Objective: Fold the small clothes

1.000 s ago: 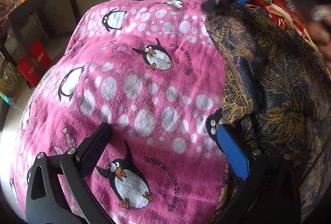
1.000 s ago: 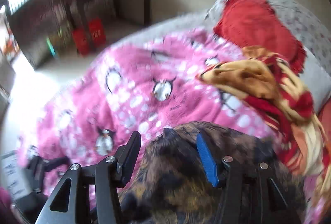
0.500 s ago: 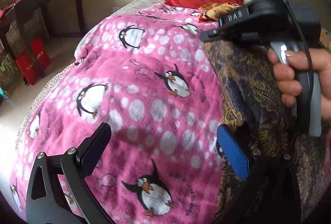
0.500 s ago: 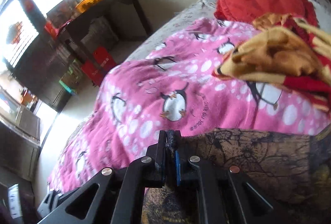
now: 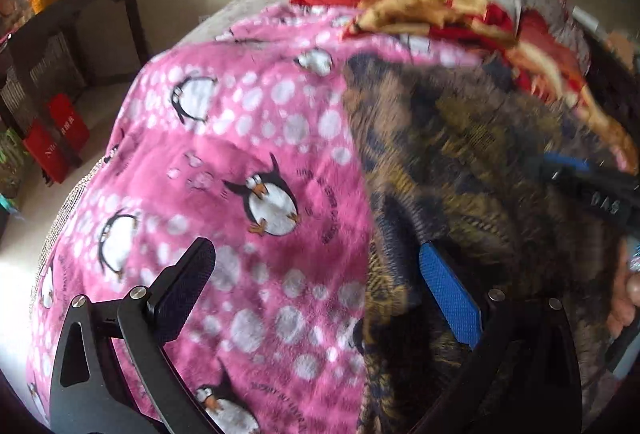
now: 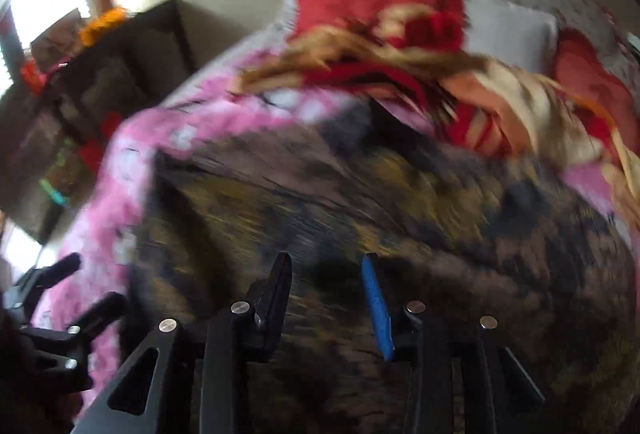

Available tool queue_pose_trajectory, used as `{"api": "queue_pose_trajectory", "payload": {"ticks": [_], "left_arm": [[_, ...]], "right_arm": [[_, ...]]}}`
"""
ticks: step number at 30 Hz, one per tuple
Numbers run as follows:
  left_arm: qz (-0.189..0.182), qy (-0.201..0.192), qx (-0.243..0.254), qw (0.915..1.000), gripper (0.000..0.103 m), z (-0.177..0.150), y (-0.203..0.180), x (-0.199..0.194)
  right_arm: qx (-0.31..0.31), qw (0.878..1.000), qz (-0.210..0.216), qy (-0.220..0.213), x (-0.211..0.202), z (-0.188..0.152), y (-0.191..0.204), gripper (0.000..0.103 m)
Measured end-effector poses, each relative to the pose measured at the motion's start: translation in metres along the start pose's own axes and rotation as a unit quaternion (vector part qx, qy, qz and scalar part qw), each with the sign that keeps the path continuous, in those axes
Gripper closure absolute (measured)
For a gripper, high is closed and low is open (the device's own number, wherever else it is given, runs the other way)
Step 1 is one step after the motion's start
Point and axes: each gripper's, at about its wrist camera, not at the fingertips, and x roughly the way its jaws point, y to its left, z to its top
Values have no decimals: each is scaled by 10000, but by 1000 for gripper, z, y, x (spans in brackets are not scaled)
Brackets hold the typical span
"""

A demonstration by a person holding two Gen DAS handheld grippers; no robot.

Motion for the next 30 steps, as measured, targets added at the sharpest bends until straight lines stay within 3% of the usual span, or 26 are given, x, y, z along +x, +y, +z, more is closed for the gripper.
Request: {"api": "queue_pose_trajectory", "payload": {"ticks": [2, 4, 9, 14, 18, 19, 21, 25, 27, 30], "left_arm": [[257, 215, 185, 9993, 1, -4, -6, 16], [347, 158, 296, 9988, 1, -6, -10, 15], [243, -16, 187, 9995, 1, -5, -8, -13], [-16, -421, 207, 9989, 1, -1, -22, -49], [-330, -421, 358, 9979, 1, 0, -56, -56], [-388, -289, 432, 9979, 1, -1, -66, -51], [-482, -63, 594, 9971, 1, -4, -83, -38], [-402, 130, 975, 9943, 1, -23, -106, -26], [-390, 199, 1091, 9931, 1, -28, -114, -20], [-377, 289, 1109, 9927, 1, -33, -118, -13]], "right_arm": [[31, 9998, -5, -220, 2, -3, -6, 72], [31, 9996, -137, -240, -1, 1, -4, 72], [202, 9989, -168, -393, -43, -14, -19, 69], [372, 9905, -1198, -557, -89, -61, -74, 65], [1229, 9758, -1771, -364, -98, -96, -140, 64], [1394, 9739, -1778, -237, -93, -102, -152, 64], [1672, 9773, -1301, 101, -79, -114, -172, 64], [1874, 9777, -876, -354, -122, -113, -192, 63], [2289, 9660, -1018, -642, -143, -116, -222, 52], [2852, 9463, -1411, -569, -154, -114, -277, 49]]}}
